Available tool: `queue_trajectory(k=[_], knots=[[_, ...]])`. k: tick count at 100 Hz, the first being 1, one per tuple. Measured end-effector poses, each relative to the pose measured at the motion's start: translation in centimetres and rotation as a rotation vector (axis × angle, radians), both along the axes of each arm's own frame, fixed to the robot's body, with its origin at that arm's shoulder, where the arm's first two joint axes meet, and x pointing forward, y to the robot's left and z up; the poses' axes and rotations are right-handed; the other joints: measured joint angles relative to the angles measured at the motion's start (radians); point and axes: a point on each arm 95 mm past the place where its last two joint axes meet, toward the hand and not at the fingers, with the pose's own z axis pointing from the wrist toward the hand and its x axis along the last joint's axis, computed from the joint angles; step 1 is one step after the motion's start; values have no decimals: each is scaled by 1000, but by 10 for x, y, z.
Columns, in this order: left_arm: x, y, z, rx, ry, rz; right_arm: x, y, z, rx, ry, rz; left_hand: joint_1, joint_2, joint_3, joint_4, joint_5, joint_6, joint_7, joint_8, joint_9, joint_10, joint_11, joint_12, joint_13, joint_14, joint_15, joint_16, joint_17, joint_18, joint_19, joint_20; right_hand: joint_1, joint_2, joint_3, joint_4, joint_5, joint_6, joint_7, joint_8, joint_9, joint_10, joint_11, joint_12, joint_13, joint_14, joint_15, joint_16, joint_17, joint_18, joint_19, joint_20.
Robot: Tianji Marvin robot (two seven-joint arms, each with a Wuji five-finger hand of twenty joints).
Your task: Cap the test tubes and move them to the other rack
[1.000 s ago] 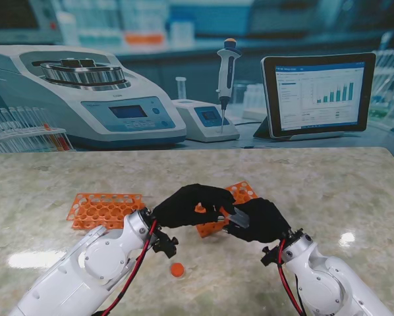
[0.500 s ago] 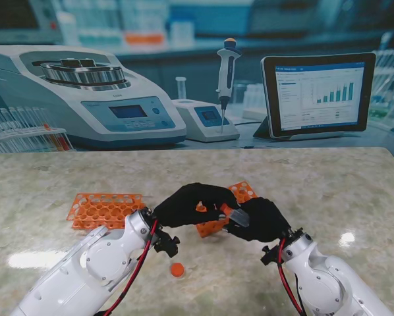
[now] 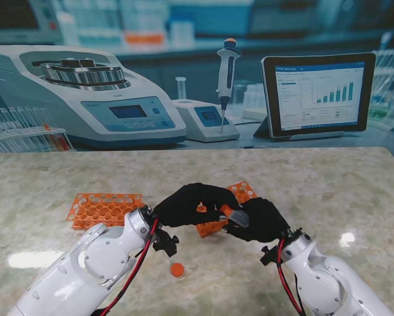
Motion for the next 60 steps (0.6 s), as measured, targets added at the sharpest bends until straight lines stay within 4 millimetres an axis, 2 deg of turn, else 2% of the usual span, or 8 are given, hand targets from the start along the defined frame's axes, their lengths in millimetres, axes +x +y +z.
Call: queue_trajectory(k=[32, 33, 38, 60], knots=[[0, 3, 7, 94, -64, -30, 0, 2, -2, -10, 6, 9, -1, -4, 18, 0, 0, -2, 0, 0, 0, 0, -8, 11, 1, 4, -2, -10, 0, 6, 0, 0, 0, 0, -2, 0, 0, -5, 0, 0, 0, 0, 0, 0, 0, 1, 0, 0, 0, 0, 0, 0], [0, 4, 8, 97, -66, -30, 0, 2, -2, -10, 6, 9, -1, -4, 19, -9, 0, -2, 0, 0, 0, 0, -8, 11, 2, 4, -2, -10, 0, 6, 0, 0, 0, 0, -2, 0, 0, -5, 0, 0, 0, 0, 0, 0, 0, 1, 0, 0, 0, 0, 0, 0], [0, 4, 9, 109, -76, -34, 0, 2, -2, -12, 7, 9, -1, -6, 20, -9, 1, -12, 0, 0, 7, 0, -14, 12, 10, 4, -5, -10, 0, 9, 0, 0, 0, 0, -2, 0, 0, -6, 0, 0, 0, 0, 0, 0, 0, 2, 0, 0, 0, 0, 0, 0], [0, 5, 12, 114, -92, -39, 0, 3, -1, -16, 10, 17, -1, -23, 28, -9, 2, -13, 0, 0, 19, 0, -21, 12, 20, 6, -5, -4, 0, 14, 0, 0, 0, 0, -2, 0, 1, -7, 0, 0, 0, 0, 0, 0, -1, 2, 0, 0, 0, 0, 0, 0]])
